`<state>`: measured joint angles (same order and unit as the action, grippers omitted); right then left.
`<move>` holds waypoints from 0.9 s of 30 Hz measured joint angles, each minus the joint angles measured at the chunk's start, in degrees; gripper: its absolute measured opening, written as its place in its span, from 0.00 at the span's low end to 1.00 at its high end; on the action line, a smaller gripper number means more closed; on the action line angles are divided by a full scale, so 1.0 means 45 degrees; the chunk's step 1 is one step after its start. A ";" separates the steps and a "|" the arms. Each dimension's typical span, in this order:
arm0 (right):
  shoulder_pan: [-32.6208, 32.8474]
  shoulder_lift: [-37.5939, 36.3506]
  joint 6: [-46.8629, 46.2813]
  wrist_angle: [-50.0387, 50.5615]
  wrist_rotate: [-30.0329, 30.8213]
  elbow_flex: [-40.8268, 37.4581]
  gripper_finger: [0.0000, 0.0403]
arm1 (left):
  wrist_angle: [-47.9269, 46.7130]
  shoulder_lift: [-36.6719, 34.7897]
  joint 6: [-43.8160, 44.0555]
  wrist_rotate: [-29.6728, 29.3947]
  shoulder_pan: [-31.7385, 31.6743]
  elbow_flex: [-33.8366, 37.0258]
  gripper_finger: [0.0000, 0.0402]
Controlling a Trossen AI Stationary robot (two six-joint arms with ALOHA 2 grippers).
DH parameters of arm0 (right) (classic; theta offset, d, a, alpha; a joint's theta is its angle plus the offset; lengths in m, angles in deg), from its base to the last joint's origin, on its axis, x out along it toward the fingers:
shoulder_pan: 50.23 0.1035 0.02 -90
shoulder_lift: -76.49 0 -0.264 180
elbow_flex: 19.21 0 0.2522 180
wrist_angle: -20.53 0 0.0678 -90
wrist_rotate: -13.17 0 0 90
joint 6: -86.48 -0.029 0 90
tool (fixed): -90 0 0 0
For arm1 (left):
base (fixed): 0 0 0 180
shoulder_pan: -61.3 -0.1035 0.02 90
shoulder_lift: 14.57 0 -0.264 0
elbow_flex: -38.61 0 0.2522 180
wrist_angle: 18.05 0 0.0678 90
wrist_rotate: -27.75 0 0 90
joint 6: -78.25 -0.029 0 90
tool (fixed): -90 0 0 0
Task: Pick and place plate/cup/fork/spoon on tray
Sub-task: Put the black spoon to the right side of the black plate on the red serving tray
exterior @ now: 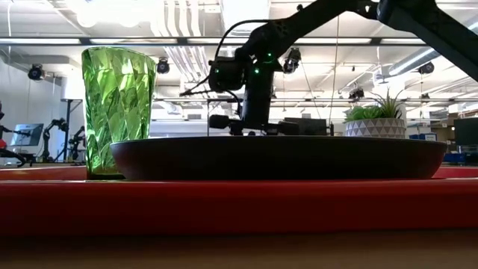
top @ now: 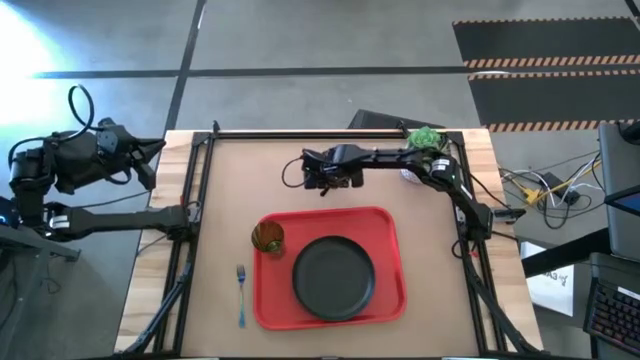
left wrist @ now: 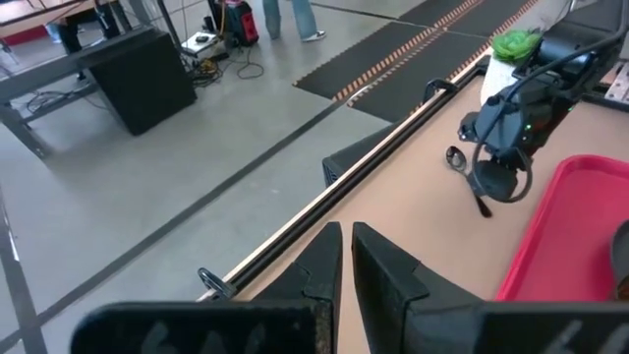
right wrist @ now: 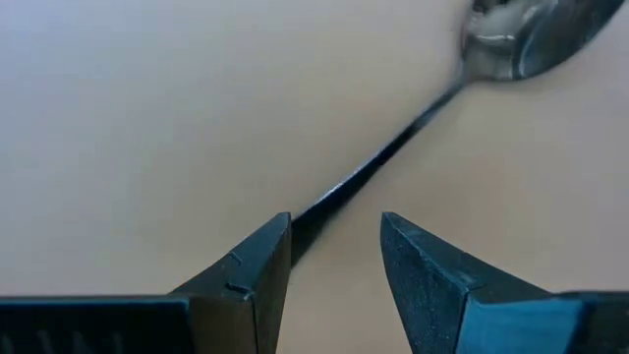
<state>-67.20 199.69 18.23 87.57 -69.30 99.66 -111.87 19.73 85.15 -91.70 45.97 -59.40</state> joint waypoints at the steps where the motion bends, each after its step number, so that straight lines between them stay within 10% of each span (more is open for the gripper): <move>1: 0.0001 0.0004 -0.0120 0.0004 0.0008 -0.0059 0.37 | 0.0000 -0.0004 -0.0046 -0.0001 -0.0001 0.0002 0.03; 27: 0.0288 -0.0034 -0.1503 -0.1353 0.1046 -0.1532 0.37 | 0.0005 -0.0146 -0.0365 0.0014 0.0000 0.0012 0.03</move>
<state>-65.91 199.54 11.47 81.48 -64.59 92.77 -111.84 19.07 83.51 -91.64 45.97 -59.35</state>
